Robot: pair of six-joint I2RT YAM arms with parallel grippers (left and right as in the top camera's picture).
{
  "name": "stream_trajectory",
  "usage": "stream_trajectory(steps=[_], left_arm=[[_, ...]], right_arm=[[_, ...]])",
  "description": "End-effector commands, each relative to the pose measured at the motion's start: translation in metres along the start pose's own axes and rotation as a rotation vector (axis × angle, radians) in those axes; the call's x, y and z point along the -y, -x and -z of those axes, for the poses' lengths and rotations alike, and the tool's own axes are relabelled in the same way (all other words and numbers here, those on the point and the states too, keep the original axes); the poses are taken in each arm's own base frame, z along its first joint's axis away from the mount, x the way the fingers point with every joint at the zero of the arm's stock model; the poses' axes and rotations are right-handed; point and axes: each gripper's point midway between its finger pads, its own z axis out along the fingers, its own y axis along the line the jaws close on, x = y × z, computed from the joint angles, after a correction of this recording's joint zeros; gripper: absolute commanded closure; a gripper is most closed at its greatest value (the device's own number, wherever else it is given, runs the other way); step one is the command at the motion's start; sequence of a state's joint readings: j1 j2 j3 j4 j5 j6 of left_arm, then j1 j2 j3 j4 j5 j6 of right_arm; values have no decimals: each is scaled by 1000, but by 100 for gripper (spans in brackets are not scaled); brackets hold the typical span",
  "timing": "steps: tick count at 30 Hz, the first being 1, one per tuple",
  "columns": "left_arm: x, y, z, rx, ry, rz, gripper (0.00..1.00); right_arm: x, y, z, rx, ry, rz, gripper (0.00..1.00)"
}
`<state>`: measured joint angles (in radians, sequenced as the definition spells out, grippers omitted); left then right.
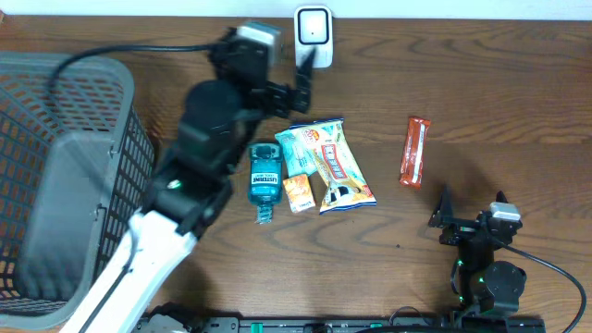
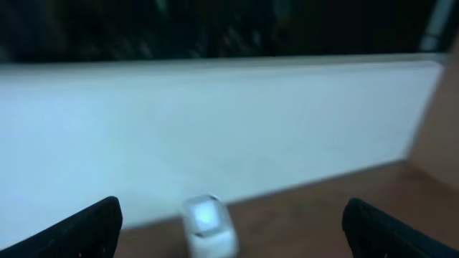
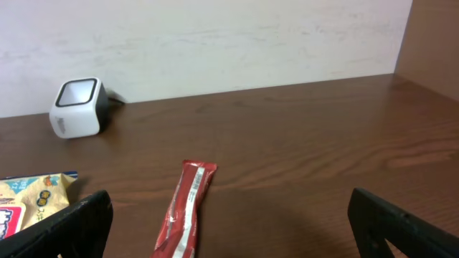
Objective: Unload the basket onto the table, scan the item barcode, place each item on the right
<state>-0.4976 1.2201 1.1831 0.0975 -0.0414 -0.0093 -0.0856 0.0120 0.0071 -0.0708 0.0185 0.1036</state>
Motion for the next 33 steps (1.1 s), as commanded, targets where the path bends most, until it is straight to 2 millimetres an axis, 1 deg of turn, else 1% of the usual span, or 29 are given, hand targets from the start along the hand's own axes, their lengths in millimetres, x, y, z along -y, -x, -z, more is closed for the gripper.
stream_trajectory(steps=[1,3,5,9,10,12,15,21,24,26,28,30,33], left_arm=[[-24,39,33,63,78,-213,2],[-25,40,47,42,80,-247,2],[-25,36,60,6,76,-258,2],[-28,15,83,-99,70,-266,2],[-27,14,89,-105,64,-266,2],[-22,25,99,-66,37,-262,2],[-20,43,121,-1,31,-227,2],[-11,74,173,131,-23,-117,2],[1,84,198,186,-99,-95,2],[13,88,216,218,-176,-104,2],[20,92,233,252,-219,-111,2],[20,95,250,288,-222,-114,2],[14,100,276,345,-187,-122,2]], right_arm=[[-1,-1,0,0,1,-11,1],[-1,-1,0,0,1,-12,1],[-1,-1,0,0,1,-11,1],[-1,0,0,1,1,-11,1],[-1,0,0,1,2,-12,1],[-2,0,0,3,10,-40,1],[-5,-1,0,-3,27,-117,1],[-25,-1,2,-33,140,-354,1],[-37,-1,4,-56,207,-433,1],[-46,-2,6,-72,261,-437,1],[-55,-2,9,-86,313,-435,1],[-63,-3,12,-101,359,-433,1],[-70,-3,14,-114,403,-431,1]])
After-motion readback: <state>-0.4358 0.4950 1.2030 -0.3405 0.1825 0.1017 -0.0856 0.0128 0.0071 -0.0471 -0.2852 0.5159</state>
